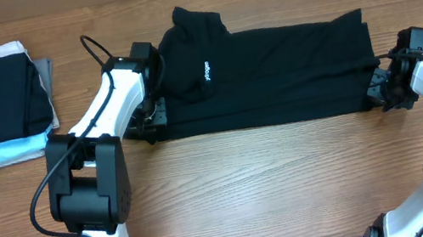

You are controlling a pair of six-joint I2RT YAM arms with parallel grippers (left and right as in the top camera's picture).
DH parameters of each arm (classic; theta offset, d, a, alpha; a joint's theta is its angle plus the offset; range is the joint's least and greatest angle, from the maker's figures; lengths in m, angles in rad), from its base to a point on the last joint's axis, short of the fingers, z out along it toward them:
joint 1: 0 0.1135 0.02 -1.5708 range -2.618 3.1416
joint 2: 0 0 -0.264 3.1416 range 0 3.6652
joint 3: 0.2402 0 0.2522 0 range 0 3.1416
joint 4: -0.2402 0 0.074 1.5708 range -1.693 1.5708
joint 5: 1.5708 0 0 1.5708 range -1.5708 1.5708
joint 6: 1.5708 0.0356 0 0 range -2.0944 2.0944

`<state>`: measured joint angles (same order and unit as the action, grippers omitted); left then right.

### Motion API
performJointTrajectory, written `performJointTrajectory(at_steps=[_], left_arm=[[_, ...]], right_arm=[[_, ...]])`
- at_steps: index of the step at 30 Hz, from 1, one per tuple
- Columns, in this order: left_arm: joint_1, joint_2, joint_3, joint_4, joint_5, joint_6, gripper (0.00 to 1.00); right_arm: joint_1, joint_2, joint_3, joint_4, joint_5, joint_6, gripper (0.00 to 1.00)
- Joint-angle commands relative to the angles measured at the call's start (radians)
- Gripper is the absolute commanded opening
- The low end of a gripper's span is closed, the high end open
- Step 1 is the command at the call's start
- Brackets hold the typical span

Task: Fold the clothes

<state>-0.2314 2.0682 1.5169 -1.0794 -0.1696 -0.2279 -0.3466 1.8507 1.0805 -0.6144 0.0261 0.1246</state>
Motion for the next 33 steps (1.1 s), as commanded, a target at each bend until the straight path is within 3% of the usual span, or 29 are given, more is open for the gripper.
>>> performJointTrajectory(at_steps=[1, 2, 5, 6, 9, 12, 17, 21, 23, 26, 31, 33], left_arm=[[0.01, -0.035, -0.01, -0.003, -0.045, 0.023, 0.07], [0.01, -0.035, -0.01, -0.006, -0.043, 0.023, 0.07], [0.008, -0.035, -0.01, -0.017, -0.042, 0.023, 0.12], [0.008, -0.035, -0.009, -0.02, -0.04, 0.022, 0.14], [0.008, -0.035, 0.011, -0.033, -0.04, 0.022, 0.23], [0.009, -0.035, 0.094, -0.085, -0.035, 0.006, 0.33], [0.008, -0.035, 0.316, -0.203, 0.019, 0.007, 0.38], [0.007, -0.035, 0.475, -0.263, 0.123, 0.014, 0.57], [0.006, -0.035, 0.497, -0.266, 0.211, 0.035, 0.47], [-0.002, -0.033, 0.477, -0.266, 0.292, 0.05, 0.07], [-0.068, -0.031, 0.365, -0.203, 0.317, 0.052, 0.04], [-0.101, -0.028, 0.308, -0.166, 0.317, 0.047, 0.04]], right_arm=[[-0.016, 0.009, -0.013, -0.002, 0.062, -0.021, 0.3], [-0.016, 0.009, -0.013, -0.008, 0.062, -0.021, 0.46], [-0.016, 0.009, -0.005, -0.027, 0.054, -0.021, 0.64], [-0.016, 0.008, 0.003, -0.035, 0.046, -0.021, 0.8], [-0.016, 0.008, 0.053, -0.074, 0.023, -0.02, 0.94], [-0.016, 0.008, 0.132, -0.132, 0.008, -0.021, 1.0], [-0.016, 0.008, 0.289, -0.255, -0.032, -0.021, 1.0], [-0.015, 0.008, 0.396, -0.369, -0.134, -0.021, 1.0], [-0.015, 0.008, 0.411, -0.409, -0.212, -0.021, 0.98], [-0.015, 0.009, 0.409, -0.445, -0.285, -0.021, 0.87], [-0.014, 0.009, 0.404, -0.449, -0.294, -0.02, 0.49], [-0.014, 0.009, 0.404, -0.45, -0.298, -0.02, 0.42]])
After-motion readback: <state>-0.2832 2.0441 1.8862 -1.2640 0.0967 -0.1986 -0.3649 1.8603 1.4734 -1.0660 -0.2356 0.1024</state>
